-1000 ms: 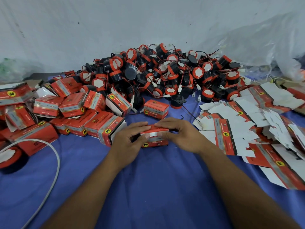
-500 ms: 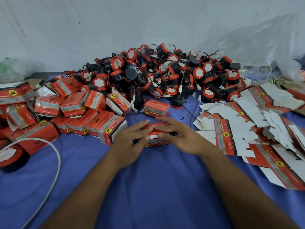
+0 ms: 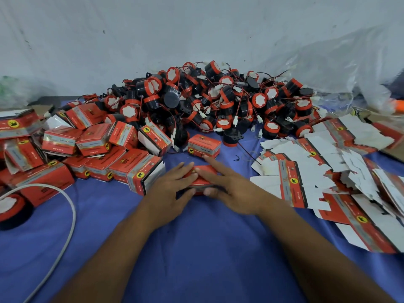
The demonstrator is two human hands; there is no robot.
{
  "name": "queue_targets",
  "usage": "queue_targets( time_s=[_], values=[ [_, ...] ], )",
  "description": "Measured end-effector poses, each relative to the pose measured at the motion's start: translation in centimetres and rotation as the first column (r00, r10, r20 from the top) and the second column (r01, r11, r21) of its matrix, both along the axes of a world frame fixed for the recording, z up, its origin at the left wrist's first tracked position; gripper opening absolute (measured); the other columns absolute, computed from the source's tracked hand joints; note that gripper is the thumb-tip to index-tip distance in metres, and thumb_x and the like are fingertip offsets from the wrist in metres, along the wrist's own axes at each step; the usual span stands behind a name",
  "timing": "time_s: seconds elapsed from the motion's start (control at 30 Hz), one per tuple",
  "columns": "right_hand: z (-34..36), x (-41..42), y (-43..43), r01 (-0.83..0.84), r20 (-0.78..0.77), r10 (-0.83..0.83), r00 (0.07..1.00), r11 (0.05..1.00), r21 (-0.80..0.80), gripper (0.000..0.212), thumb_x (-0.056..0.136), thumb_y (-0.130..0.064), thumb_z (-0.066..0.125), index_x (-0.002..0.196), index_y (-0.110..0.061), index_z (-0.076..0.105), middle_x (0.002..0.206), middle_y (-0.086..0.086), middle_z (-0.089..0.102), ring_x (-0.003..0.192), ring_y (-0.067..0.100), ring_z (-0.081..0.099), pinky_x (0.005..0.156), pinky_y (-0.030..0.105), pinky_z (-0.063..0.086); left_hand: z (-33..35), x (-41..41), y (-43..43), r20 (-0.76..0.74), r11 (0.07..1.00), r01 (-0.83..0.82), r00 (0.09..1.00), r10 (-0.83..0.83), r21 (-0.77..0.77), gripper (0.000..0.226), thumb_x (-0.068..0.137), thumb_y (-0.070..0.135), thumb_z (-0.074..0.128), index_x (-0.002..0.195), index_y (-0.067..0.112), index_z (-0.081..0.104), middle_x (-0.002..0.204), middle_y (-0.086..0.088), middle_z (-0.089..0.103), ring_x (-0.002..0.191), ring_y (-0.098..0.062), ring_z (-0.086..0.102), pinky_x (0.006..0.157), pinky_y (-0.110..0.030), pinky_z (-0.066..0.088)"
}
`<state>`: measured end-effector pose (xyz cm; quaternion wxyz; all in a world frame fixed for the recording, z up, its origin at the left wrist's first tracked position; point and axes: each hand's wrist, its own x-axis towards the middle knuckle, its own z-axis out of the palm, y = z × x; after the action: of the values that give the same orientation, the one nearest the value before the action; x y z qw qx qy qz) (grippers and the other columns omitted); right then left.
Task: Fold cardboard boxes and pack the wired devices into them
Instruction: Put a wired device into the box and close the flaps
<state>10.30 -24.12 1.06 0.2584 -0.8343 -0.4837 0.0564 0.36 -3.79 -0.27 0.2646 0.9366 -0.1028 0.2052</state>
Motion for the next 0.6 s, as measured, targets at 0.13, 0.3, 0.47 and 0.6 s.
queue_targets(
  time_s=[0.13, 0.3, 0.47, 0.6],
  values=[
    [-1.1, -0.9, 0.4, 0.031, 0.040, -0.036, 0.999, 0.994, 0.101, 0.057, 0.102, -0.024, 0.058, 0.153, -0.026, 0.034, 0.164, 0.009, 0.021, 0.147, 0.024, 0.032, 0.120, 0.028, 0.027, 0.2, 0.0, -0.1, -0.024, 0.994, -0.016, 1.000, 0.013, -0.106, 0.047, 0.089, 0.006, 0.071, 0.134, 0.007, 0.058, 0.149, -0.002, 0.044, 0.138, -0.015, 0.039, 0.112, -0.007, 0.022],
    [-0.8, -0.5, 0.6, 0.153, -0.198, -0.081, 0.977, 0.911, 0.382, 0.039, 0.096, -0.009, 0.067, 0.134, -0.010, 0.062, 0.136, 0.003, 0.057, 0.125, 0.015, 0.057, 0.107, 0.035, 0.046, 0.4, 0.0, 0.3, 0.018, 0.976, -0.072, 0.997, 0.077, -0.207, 0.070, 0.078, 0.017, 0.084, 0.140, 0.010, 0.053, 0.143, 0.002, 0.048, 0.133, -0.009, 0.042, 0.111, -0.013, 0.028],
    [-0.5, -0.7, 0.8, 0.204, -0.327, -0.071, 0.942, 0.898, 0.390, 0.033, 0.099, -0.024, 0.062, 0.131, -0.015, 0.063, 0.118, -0.007, 0.069, 0.107, 0.011, 0.066, 0.094, 0.039, 0.053, 0.3, -0.1, 0.3, 0.051, 0.980, -0.075, 0.995, 0.086, -0.186, 0.064, 0.076, 0.030, 0.084, 0.131, 0.009, 0.058, 0.129, -0.001, 0.059, 0.120, -0.017, 0.055, 0.105, -0.024, 0.041],
    [0.2, -1.1, 1.2, 0.215, -0.335, -0.067, 0.940, 0.877, 0.429, 0.034, 0.102, -0.028, 0.056, 0.135, -0.020, 0.055, 0.088, -0.030, 0.065, 0.073, -0.008, 0.061, 0.068, 0.010, 0.045, 0.4, -0.1, 0.3, 0.129, 0.969, -0.137, 0.978, 0.166, -0.208, 0.053, 0.079, 0.043, 0.079, 0.117, 0.011, 0.061, 0.112, -0.001, 0.061, 0.103, -0.019, 0.058, 0.090, -0.026, 0.047]
  ],
)
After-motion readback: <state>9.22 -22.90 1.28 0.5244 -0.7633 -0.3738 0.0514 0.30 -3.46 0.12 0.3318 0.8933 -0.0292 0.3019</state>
